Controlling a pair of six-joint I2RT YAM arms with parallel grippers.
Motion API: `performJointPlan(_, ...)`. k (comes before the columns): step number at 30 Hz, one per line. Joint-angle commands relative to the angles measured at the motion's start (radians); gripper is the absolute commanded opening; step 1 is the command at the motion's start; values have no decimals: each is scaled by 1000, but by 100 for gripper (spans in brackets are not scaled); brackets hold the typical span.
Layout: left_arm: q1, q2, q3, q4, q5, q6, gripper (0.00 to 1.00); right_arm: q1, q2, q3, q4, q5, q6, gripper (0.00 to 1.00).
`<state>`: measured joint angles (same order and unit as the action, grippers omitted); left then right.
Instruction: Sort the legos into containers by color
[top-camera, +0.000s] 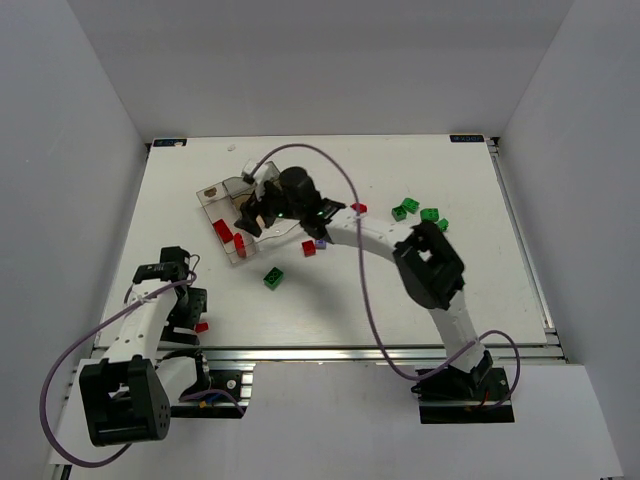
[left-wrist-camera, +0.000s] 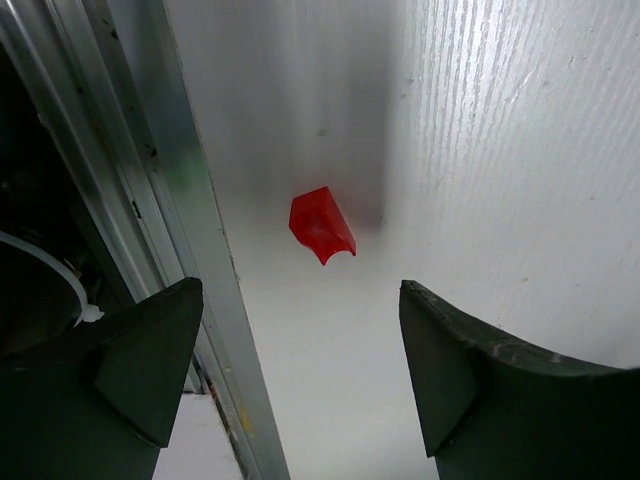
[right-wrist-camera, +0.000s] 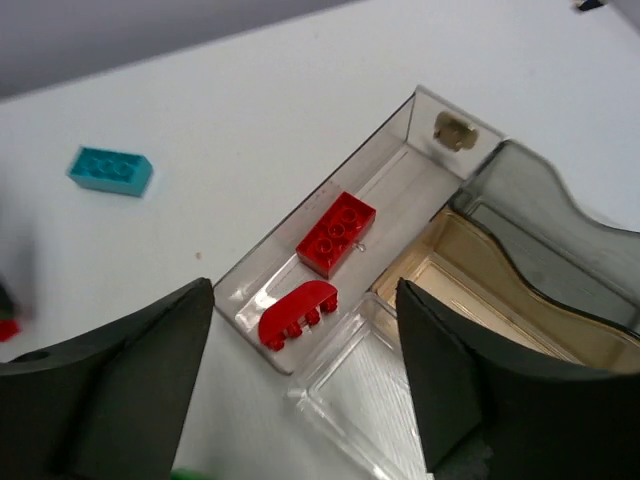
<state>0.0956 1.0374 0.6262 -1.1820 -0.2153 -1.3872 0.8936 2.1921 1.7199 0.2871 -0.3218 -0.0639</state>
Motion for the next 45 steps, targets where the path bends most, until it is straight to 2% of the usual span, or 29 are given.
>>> performJointPlan(1,4,21,-26,67,-21,-48,88,-50,-236,-98,60,-121,-11,82)
performJointPlan(3,4,39,-29,106,-29,-53,86,-96,-340,-210,55,-232,-46,89)
performJointPlan(8,4,111,-39,150,-45,-78,84,-188,-523,-400,3,-404,-120,89)
performJointPlan(14,4,144,-78,226,-71,-102,78,-267,-701,-560,-63,-419,-171,89)
performJointPlan(17,4,182,-85,249,-82,-108,68,-304,-738,-589,-94,-422,-183,89)
performJointPlan(21,4,210,-88,263,-91,-107,62,-349,-764,-606,-121,-422,-197,89)
performJointPlan(25,4,213,-97,282,-87,-101,46,-396,-775,-614,-128,-428,-198,89)
performJointPlan(27,4,202,-102,306,-76,-93,35,-406,-778,-617,-131,-433,-194,89)
performJointPlan(32,4,182,-91,380,-19,8,12,-438,-789,-631,-138,-436,-192,88)
performJointPlan(33,4,185,-82,389,8,32,3,-440,-789,-632,-144,-434,-194,88)
performJointPlan(34,4,185,-57,393,23,92,0,-444,-792,-632,-150,-430,-197,88)
performJointPlan(38,-14,162,61,389,92,255,0,-455,-799,-634,-183,-389,-211,84)
performJointPlan(41,-14,61,93,461,172,359,0,-463,-796,-635,-201,-344,-205,61)
performJointPlan(42,-14,-10,92,496,189,397,0,-464,-793,-635,-206,-327,-197,40)
performJointPlan(44,-14,-69,83,593,247,416,0,-467,-778,-628,-229,-301,-185,17)
performJointPlan(45,-14,-92,69,623,260,427,0,-464,-773,-623,-236,-292,-186,3)
